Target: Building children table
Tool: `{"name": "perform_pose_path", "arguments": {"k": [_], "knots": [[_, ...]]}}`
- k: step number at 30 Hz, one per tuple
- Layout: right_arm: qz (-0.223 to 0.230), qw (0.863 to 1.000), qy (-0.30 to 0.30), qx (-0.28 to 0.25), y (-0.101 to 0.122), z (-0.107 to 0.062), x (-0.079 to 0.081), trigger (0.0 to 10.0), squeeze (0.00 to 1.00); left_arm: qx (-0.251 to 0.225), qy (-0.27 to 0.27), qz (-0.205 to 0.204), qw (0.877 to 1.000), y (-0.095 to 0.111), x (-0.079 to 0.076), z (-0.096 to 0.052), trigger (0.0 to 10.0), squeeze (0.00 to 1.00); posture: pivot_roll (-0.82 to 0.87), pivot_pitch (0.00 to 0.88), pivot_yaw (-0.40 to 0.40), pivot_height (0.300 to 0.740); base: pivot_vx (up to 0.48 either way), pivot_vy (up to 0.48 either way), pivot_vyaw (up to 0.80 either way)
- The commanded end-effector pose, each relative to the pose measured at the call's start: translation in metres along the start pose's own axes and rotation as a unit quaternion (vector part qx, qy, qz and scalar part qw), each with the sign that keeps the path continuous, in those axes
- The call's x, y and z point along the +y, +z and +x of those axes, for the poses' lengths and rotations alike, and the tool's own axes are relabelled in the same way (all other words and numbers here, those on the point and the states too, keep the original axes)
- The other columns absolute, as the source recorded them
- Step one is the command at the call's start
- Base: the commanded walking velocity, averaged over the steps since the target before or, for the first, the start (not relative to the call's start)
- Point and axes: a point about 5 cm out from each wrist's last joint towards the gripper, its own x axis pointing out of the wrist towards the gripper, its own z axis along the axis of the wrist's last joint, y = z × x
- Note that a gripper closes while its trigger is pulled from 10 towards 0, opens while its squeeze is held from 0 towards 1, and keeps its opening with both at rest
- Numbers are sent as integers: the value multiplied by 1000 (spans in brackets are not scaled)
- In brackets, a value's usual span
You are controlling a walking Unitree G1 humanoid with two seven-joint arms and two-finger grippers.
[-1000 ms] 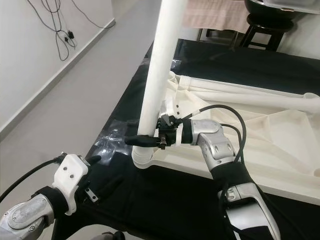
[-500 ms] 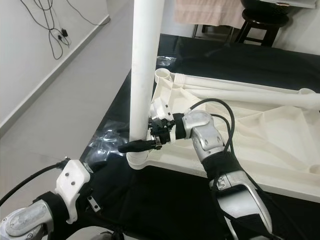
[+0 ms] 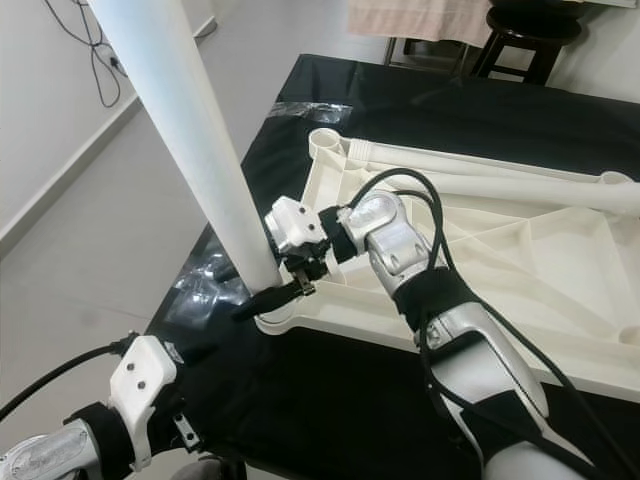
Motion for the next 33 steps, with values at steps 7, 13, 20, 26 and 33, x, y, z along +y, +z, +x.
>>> {"name": "perform_pose_path", "arguments": {"k": [7, 13, 20, 26, 33], "knots": [[84, 996, 7, -36, -1, -5, -1, 10000, 0, -11, -5, -16, 1000, 2, -6, -5, 10000, 0, 60, 256, -39, 740, 0, 0, 0], [95, 987, -30, -129, -1, -2, -8, 10000, 0, -13, -8, -19, 1000, 2, -7, -5, 10000, 0, 60, 257, -41, 740, 0, 0, 0], [87, 985, -42, -143, -10, -2, 0, 10000, 0, -15, -10, -18, 1000, 3, -7, -5, 10000, 0, 51, 252, -36, 740, 0, 0, 0], [84, 985, -48, -145, -11, -4, 2, 10000, 0, -15, -13, -16, 1000, 3, -7, -5, 10000, 0, 51, 249, -32, 740, 0, 0, 0], [85, 990, -49, -105, -18, -12, 9, 10000, 0, -12, -17, -10, 1000, 3, -6, -5, 10000, 0, 52, 246, -28, 740, 0, 0, 0]]}}
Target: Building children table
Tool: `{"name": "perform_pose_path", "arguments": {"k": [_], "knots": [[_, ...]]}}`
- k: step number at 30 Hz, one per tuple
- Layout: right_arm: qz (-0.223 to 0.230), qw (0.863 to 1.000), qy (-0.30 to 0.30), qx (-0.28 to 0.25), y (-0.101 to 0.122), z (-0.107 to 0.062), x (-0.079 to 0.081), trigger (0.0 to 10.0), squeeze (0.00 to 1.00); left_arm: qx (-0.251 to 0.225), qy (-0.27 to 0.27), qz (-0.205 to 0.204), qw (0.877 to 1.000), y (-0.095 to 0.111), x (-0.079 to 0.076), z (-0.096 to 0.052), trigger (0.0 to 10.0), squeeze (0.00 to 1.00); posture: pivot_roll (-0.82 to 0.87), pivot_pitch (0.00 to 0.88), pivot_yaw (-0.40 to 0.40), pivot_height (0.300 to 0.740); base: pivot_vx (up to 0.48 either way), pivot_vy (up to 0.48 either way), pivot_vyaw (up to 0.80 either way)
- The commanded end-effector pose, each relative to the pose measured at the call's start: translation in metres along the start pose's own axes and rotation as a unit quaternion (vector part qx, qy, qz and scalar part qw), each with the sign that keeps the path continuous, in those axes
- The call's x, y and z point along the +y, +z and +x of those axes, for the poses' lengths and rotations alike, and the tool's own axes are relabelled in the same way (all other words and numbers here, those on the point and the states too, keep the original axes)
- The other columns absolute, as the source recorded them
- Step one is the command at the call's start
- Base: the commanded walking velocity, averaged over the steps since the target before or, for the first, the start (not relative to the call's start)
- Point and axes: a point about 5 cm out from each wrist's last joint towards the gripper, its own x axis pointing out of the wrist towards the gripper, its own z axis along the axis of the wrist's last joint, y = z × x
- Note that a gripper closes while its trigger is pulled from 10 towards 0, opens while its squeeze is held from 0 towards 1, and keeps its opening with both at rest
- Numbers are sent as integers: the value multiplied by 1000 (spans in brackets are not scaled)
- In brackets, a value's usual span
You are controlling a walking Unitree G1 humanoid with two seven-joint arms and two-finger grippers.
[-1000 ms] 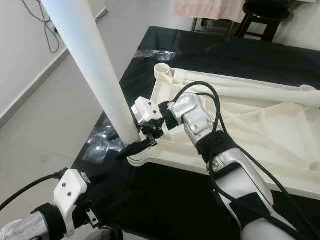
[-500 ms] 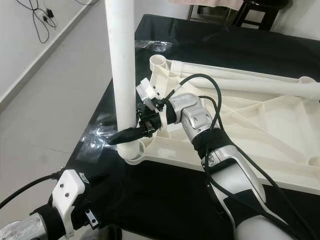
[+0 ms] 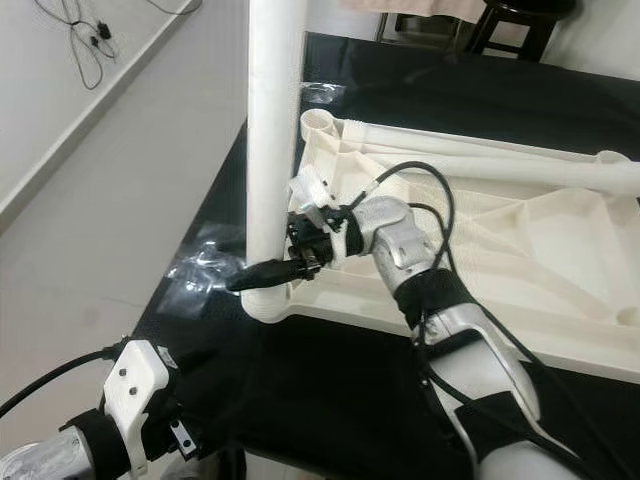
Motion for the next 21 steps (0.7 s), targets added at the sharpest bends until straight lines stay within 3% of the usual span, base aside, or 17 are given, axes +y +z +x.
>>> {"name": "perform_pose_path", "arguments": {"k": [1, 12, 21], "knots": [[16, 1000, 8, 25, -14, 0, 6, 10000, 0, 4, -9, -1, 1000, -1, -2, -2, 10000, 0, 52, 246, -28, 740, 0, 0, 0], [-2, 999, -39, 25, -18, -3, -4, 10000, 0, 8, -9, 1, 1000, -1, -3, -3, 10000, 0, 69, 248, -19, 740, 0, 0, 0], [-6, 999, -13, 35, -20, 1, -1, 10000, 0, 10, -12, -1, 1000, -2, -4, -5, 10000, 0, 75, 243, -17, 740, 0, 0, 0]]}}
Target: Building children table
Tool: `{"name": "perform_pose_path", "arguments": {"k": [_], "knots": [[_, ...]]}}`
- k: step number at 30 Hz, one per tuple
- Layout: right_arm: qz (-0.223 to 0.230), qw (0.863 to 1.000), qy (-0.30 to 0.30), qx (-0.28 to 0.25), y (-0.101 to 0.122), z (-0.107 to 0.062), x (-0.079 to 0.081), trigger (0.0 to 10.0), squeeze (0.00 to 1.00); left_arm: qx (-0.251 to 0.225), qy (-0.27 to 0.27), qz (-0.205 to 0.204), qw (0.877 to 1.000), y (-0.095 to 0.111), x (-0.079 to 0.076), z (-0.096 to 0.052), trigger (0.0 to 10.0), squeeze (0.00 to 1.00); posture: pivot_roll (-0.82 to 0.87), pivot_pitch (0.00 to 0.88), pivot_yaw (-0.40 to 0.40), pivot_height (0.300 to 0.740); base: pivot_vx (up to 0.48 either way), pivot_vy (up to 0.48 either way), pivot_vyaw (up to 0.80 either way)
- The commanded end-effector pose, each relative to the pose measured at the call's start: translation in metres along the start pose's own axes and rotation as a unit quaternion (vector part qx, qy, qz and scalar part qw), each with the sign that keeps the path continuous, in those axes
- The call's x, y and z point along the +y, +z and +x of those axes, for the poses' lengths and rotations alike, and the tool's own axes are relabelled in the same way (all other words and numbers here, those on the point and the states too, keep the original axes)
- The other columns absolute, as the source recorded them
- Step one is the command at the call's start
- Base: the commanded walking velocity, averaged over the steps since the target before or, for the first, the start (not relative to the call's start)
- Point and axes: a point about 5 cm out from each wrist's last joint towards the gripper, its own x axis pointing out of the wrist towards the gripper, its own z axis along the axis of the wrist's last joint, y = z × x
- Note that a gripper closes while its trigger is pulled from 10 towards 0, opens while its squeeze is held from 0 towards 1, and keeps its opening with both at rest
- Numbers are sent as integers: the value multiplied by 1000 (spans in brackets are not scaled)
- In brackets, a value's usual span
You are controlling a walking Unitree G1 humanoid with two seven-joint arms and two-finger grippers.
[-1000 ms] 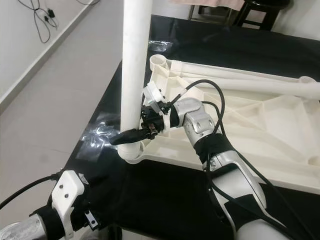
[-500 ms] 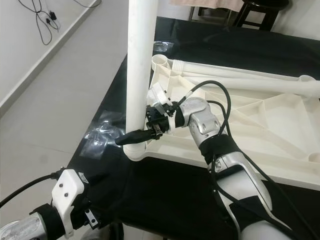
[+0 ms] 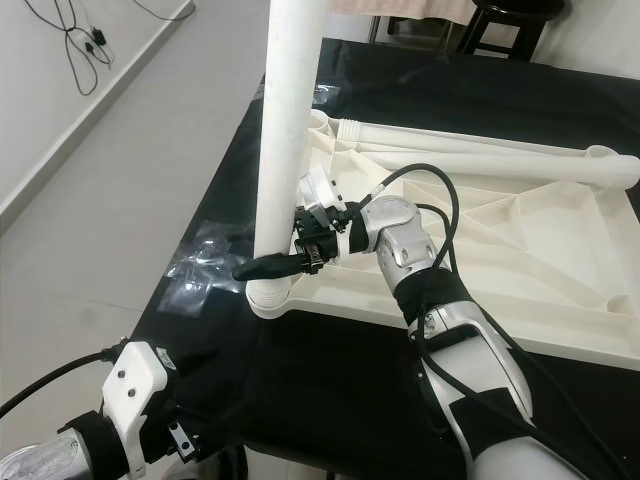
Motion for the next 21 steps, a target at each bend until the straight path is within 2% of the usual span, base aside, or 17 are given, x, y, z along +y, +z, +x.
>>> {"name": "perform_pose_path", "arguments": {"k": [1, 6, 9, 13, 16, 21], "knots": [[17, 998, 32, 42, -14, 5, 8, 10000, 0, 6, -10, 2, 1000, 0, -3, -3, 10000, 0, 75, 242, -17, 740, 0, 0, 0], [16, 995, 68, 75, -16, 7, 16, 10000, 0, 6, -10, 2, 1000, 0, -4, -4, 10000, 0, 74, 238, -16, 740, 0, 0, 0], [-2, 984, 128, 126, -18, 16, 27, 10000, 0, 8, -11, 2, 1000, -1, -4, -4, 10000, 0, 76, 235, -16, 740, 0, 0, 0], [-24, 976, 153, 154, -16, 23, 25, 10000, 0, 9, -10, 3, 1000, -1, -4, -4, 10000, 0, 78, 234, -20, 740, 0, 0, 0], [-28, 974, 158, 158, -14, 26, 23, 10000, 0, 9, -10, 3, 1000, -1, -4, -3, 10000, 0, 77, 235, -22, 740, 0, 0, 0], [-28, 981, 140, 129, -7, 31, 15, 10000, 0, 7, -9, 2, 1000, -1, -4, -3, 10000, 0, 76, 239, -27, 740, 0, 0, 0]]}}
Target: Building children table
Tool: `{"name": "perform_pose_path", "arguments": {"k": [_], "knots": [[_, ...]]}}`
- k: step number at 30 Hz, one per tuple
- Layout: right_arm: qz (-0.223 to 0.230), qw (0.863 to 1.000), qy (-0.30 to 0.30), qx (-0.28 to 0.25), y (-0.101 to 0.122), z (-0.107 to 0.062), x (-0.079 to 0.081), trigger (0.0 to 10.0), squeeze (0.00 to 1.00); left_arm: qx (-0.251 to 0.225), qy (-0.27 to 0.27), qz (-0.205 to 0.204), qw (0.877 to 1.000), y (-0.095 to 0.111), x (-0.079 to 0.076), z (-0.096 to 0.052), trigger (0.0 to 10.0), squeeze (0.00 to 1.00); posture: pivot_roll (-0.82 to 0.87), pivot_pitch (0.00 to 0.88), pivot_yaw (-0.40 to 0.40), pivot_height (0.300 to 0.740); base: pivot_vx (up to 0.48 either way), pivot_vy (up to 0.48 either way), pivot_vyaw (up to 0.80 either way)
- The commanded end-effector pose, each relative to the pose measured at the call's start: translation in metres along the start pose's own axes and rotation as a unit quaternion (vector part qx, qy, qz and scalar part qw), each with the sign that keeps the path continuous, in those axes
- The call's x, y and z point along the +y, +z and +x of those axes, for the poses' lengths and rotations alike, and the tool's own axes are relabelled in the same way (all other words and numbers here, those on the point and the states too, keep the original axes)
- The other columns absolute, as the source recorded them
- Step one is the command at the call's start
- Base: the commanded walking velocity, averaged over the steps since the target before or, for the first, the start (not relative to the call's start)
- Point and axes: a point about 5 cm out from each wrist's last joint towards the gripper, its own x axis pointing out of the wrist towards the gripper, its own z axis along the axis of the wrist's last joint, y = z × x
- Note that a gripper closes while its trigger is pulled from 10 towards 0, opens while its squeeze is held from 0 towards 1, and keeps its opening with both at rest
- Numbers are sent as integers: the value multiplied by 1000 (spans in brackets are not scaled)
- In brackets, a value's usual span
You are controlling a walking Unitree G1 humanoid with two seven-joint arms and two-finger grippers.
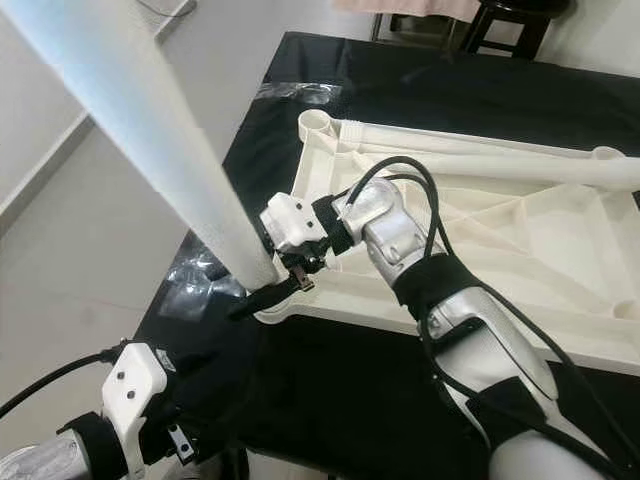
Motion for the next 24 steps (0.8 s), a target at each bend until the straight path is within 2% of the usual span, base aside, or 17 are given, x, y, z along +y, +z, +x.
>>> {"name": "perform_pose_path", "arguments": {"k": [1, 3, 6, 17, 24], "knots": [[52, 998, 24, 13, -20, 10, 8, 10000, 0, 5, -7, 3, 1000, -1, -3, -2, 10000, 0, 76, 239, -27, 740, 0, 0, 0], [65, 997, -8, -28, -16, 6, 1, 10000, 0, 3, -7, 1, 1000, 0, -4, -1, 10000, 0, 71, 243, -31, 740, 0, 0, 0], [76, 995, -36, -50, -17, 2, -4, 10000, 0, 1, -6, -1, 1000, 0, -4, -1, 10000, 0, 65, 248, -33, 740, 0, 0, 0], [98, 987, -98, -86, -20, -2, -7, 10000, 0, -2, -8, -8, 1000, 0, -5, -1, 10000, 0, 60, 250, -31, 740, 0, 0, 0], [112, 973, -162, -117, -19, -2, -16, 10000, 0, -2, -7, -9, 1000, 0, -4, -1, 10000, 0, 63, 249, -30, 740, 0, 0, 0]]}}
